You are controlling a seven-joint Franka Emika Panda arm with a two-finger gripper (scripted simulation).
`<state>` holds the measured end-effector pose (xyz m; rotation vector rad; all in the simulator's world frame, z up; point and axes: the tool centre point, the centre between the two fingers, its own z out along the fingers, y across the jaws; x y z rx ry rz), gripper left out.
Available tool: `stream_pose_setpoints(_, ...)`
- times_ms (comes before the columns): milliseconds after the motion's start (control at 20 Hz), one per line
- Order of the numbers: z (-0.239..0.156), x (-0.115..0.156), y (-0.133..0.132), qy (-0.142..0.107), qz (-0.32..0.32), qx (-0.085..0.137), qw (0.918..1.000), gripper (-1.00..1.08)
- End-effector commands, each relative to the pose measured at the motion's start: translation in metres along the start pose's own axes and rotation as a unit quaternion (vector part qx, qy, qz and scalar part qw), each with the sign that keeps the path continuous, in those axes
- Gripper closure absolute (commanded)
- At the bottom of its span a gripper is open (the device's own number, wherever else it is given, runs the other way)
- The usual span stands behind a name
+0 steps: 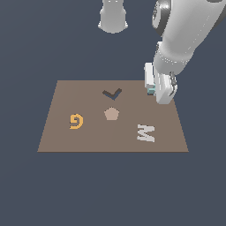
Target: Insert a designated object into the corresponding slot on a board.
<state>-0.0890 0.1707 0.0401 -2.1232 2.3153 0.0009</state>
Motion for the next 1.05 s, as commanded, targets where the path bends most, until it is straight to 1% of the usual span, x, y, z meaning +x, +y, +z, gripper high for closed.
stream_pose_setpoints(0, 0.000, -0.002, -0.002, 0.000, 0.005, 0.000, 1.0000, 1.08)
stream_pose_setpoints(500, 0.010, -0.002, -0.002, -0.001, 0.006, 0.000, 1.0000, 1.08)
stream_pose_setpoints(550, 0.010, -0.002, -0.002, -0.001, 0.006, 0.000, 1.0000, -0.92)
stream_pose_setpoints(1000, 0.010, -0.002, -0.002, -0.001, 0.006, 0.000, 1.0000, -0.92)
